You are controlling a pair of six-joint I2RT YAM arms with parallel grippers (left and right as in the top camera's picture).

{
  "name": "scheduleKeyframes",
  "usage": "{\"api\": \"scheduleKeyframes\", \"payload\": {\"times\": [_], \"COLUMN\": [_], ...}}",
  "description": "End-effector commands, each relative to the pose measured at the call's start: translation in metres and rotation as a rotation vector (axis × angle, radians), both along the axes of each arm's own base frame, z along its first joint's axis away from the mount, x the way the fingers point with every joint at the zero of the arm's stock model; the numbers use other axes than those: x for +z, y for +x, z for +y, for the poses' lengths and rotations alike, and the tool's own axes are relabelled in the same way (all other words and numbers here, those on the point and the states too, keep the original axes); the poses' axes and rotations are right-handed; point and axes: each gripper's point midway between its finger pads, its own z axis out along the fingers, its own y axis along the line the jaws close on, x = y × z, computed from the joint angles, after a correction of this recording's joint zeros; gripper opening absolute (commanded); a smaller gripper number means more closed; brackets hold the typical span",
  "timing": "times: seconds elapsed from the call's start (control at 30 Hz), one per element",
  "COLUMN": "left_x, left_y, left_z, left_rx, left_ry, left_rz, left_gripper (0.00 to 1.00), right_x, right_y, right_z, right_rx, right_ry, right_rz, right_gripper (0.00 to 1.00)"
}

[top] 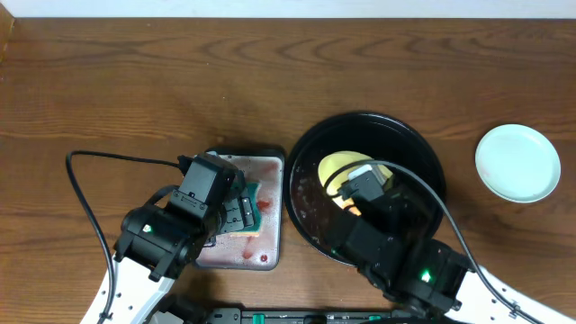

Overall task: Clean dirty plates on tray and stack at the side
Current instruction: 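Lift the yellow plate by its rim with right gripper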

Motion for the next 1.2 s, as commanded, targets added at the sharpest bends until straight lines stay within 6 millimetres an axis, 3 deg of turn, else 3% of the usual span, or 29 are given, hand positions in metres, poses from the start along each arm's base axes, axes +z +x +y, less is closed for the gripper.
{"api": "scheduleKeyframes", "payload": {"times": [0.0,1.17], "left_x": [-0.0008,-0.0013], "left_y": [0.0009,0.0010], "left_z": [0.0005,0.0004], "left_rx": [0.001,0.001], "left_ry": [0.004,0.005], "left_rz": [0.007,0.010], "left_gripper": [0.84,0.84], "right_x": [0.0192,0.0276], "right_y": [-0.0008,-0.0030], "right_z": [-0.0032,-0.0024], "right_rx": [-0.012,-0.007], "right_ry": [-0.069,-0.104], "right_rz": [-0.104,-0.149], "right_gripper": [0.01,0.01]}}
